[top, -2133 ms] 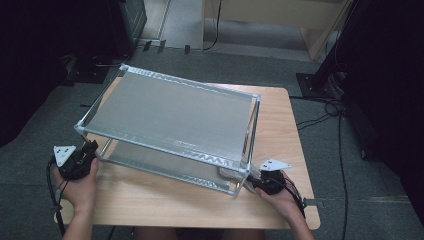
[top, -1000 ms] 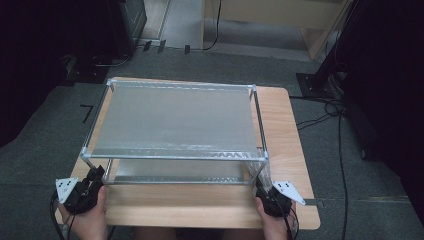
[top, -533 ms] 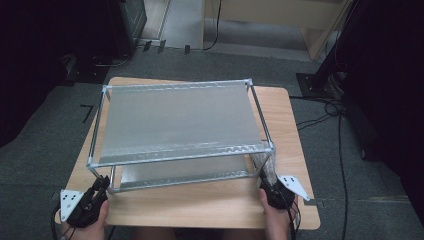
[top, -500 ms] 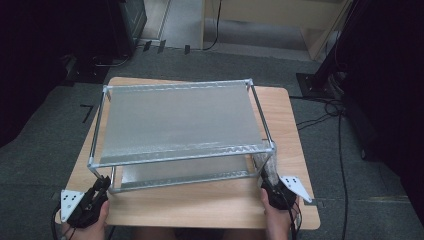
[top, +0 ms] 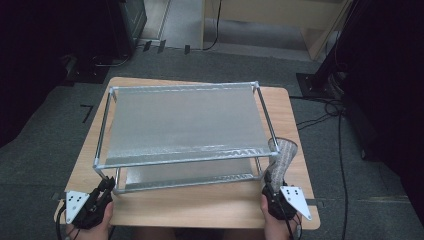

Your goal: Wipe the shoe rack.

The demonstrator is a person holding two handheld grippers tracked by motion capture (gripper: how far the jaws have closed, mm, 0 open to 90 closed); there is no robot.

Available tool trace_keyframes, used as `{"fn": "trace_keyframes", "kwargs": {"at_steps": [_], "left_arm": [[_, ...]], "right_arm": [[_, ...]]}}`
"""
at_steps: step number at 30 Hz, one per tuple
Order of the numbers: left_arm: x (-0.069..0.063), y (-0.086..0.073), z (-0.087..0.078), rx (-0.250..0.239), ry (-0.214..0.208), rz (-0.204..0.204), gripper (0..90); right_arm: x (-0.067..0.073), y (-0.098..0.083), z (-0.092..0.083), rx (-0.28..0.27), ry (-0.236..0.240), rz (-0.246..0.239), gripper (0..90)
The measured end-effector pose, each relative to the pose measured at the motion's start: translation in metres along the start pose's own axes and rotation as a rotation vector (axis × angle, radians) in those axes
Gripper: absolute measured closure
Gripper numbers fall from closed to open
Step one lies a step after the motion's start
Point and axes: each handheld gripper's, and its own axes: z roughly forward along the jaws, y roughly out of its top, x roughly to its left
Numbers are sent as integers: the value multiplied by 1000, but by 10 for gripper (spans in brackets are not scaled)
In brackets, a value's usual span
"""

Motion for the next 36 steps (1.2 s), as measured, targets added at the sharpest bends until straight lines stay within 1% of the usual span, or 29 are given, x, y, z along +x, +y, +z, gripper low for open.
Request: {"fn": "trace_keyframes", "kwargs": {"at_steps": [2,4,6,7,8,10,12,13,15,18,20,22,23,24,25,26,28,29,30,34,36], "left_arm": [[-1,0,0,-2,-6,-2,770],[-2,-1,1,-2,-16,8,771],[-2,-1,1,-2,-31,6,771],[-1,-1,2,-3,-38,-2,770],[-1,-1,2,-6,-43,-14,768],[0,-1,2,-7,-34,-14,767],[1,-1,1,-6,-23,-3,770],[1,-1,1,-7,-19,-1,771],[2,-1,1,-8,-15,-8,771],[4,0,1,-10,-21,-15,770],[4,0,1,-5,-28,-8,770],[3,0,1,-2,-29,1,772],[3,0,1,-1,-31,-1,772],[3,0,1,-2,-33,-2,772],[4,0,1,-2,-38,-2,771],[4,0,1,-3,-42,1,771],[5,-1,1,-2,-49,5,772],[5,-1,1,-2,-52,11,773],[5,-1,1,-2,-56,15,774],[4,0,2,3,-80,50,782],[3,-1,2,5,-98,63,784]], "right_arm": [[2,-6,5,14,-5,-21,613],[1,-11,12,48,11,-16,616],[-2,-15,18,103,26,-3,618],[-3,-19,22,137,33,0,619],[-4,-21,24,156,38,-4,619],[-1,-25,27,201,43,-16,620],[4,-28,25,214,54,-33,621],[7,-28,24,215,61,-52,621],[16,-31,21,227,78,-75,621],[29,-35,18,240,128,-104,621],[45,-39,13,255,200,-148,621],[62,-42,9,256,275,-220,619],[70,-42,8,251,304,-255,617],[75,-41,7,247,322,-276,615],[77,-39,8,239,331,-286,614],[78,-35,10,230,332,-282,613],[71,-29,17,223,311,-248,614],[62,-24,22,227,285,-200,613],[52,-21,27,227,262,-164,613],[12,-9,38,213,163,-32,613],[-5,-3,40,191,124,18,612]]}}
